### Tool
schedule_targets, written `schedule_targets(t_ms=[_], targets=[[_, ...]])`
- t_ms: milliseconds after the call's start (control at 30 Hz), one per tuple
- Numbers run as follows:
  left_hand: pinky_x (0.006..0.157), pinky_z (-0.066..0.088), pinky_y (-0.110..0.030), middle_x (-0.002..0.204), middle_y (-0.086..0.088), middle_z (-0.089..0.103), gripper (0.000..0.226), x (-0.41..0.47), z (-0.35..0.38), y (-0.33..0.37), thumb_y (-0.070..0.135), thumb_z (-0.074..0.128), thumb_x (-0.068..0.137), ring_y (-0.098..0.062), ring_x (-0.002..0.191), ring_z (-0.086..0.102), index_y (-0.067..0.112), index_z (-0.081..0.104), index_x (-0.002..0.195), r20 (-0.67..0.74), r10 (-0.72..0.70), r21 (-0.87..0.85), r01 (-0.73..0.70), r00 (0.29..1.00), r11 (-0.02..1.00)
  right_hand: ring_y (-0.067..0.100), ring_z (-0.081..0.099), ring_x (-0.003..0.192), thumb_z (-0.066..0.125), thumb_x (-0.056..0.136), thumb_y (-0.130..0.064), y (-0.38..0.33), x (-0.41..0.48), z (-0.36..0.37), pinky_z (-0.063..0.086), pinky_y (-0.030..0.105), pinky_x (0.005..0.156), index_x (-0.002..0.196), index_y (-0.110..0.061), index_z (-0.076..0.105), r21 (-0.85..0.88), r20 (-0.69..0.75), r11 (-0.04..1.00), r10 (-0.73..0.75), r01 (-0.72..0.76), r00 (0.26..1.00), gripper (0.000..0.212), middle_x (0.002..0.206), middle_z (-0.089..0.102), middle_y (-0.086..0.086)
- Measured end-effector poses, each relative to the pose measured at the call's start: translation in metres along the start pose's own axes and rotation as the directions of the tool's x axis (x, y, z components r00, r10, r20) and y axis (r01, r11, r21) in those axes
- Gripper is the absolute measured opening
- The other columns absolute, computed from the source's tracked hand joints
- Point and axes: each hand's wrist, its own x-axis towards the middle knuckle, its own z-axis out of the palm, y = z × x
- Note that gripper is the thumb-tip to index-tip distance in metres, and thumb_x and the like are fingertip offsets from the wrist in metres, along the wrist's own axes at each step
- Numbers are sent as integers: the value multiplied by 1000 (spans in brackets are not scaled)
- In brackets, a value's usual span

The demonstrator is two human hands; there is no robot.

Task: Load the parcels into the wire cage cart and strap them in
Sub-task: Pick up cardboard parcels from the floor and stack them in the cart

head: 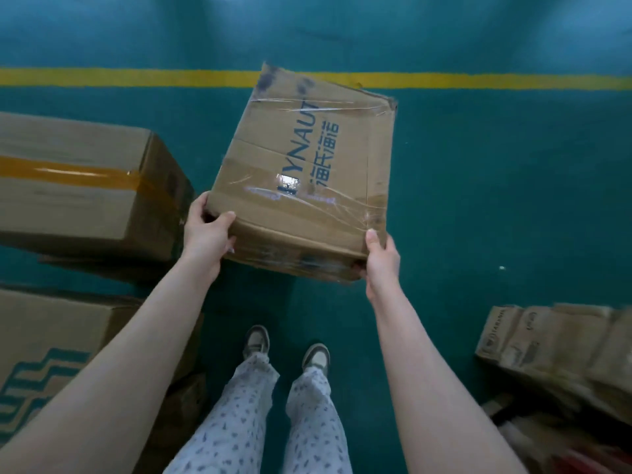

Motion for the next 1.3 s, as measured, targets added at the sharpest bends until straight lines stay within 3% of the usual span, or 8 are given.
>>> schedule_targets(t_ms=[67, 167, 267, 433, 700, 867, 1133, 1300], targets=[[91, 49, -33, 140, -2, 40, 49, -18, 12, 18, 10, 49, 97, -20, 116, 47, 28, 37, 141, 56, -1, 20, -1, 998, 1000, 27, 49, 125, 52, 95, -36, -17, -12, -20, 41, 50, 104, 140, -21, 43, 33, -47, 999, -13, 15, 999, 48, 138, 51, 4], [84, 50, -30, 129, 1, 46, 46, -43, 31, 42, 10, 46, 98, -15, 100, 51, 27, 38, 140, 135, 27, 59, -35, 990, 998, 27, 49, 124, 51, 95, -37, -42, -30, -49, 42, 50, 103, 139, -21, 44, 74, -97, 996, -40, 47, 994, 48, 137, 51, 4], [97, 47, -39, 131, -2, 46, 46, -63, 54, 57, 11, 46, 97, -21, 111, 49, 29, 38, 139, 239, 58, 102, -84, 969, 991, 26, 49, 122, 49, 97, -34, -63, -53, -83, 43, 49, 102, 139, -19, 44, 141, -172, 986, -62, 86, 983, 46, 136, 52, 4], [99, 46, -41, 126, 0, 45, 50, -98, 97, 75, 12, 45, 96, -21, 112, 49, 29, 35, 141, 424, 115, 158, -198, 898, 967, 25, 49, 121, 48, 98, -33, -80, -90, -139, 45, 48, 100, 140, -19, 41, 246, -320, 958, -65, 149, 945, 46, 135, 50, 4], [99, 47, -41, 128, 0, 49, 51, -178, 169, 82, 12, 44, 93, -21, 110, 52, 29, 36, 140, 715, 124, 202, -373, 688, 906, 21, 51, 108, 46, 99, -28, -77, -158, -231, 52, 47, 90, 137, -16, 44, 426, -568, 855, -2, 296, 823, 39, 116, 51, 0], [92, 46, -34, 126, 1, 47, 50, -239, 209, 50, 12, 41, 94, -20, 110, 49, 26, 34, 142, 843, 69, 214, -450, 533, 867, 21, 48, 105, 47, 98, -32, -43, -199, -295, 52, 47, 90, 142, -17, 41, 416, -710, 845, 70, 336, 701, 47, 131, 49, 3], [100, 45, -40, 127, 0, 49, 51, -350, 259, -41, 14, 40, 92, -19, 109, 49, 27, 35, 141, 929, -97, 286, -527, 357, 801, 28, 46, 124, 46, 98, -33, 40, -268, -392, 52, 47, 89, 144, -18, 38, 480, -808, 808, 254, 342, 532, 48, 140, 44, 4], [100, 45, -43, 126, 0, 50, 50, -412, 278, -102, 15, 40, 90, -20, 110, 50, 29, 38, 138, 942, -197, 321, -556, 272, 767, 26, 49, 115, 46, 98, -34, 90, -309, -435, 53, 45, 87, 140, -18, 43, 537, -820, 772, 382, 340, 427, 44, 137, 47, 6]])
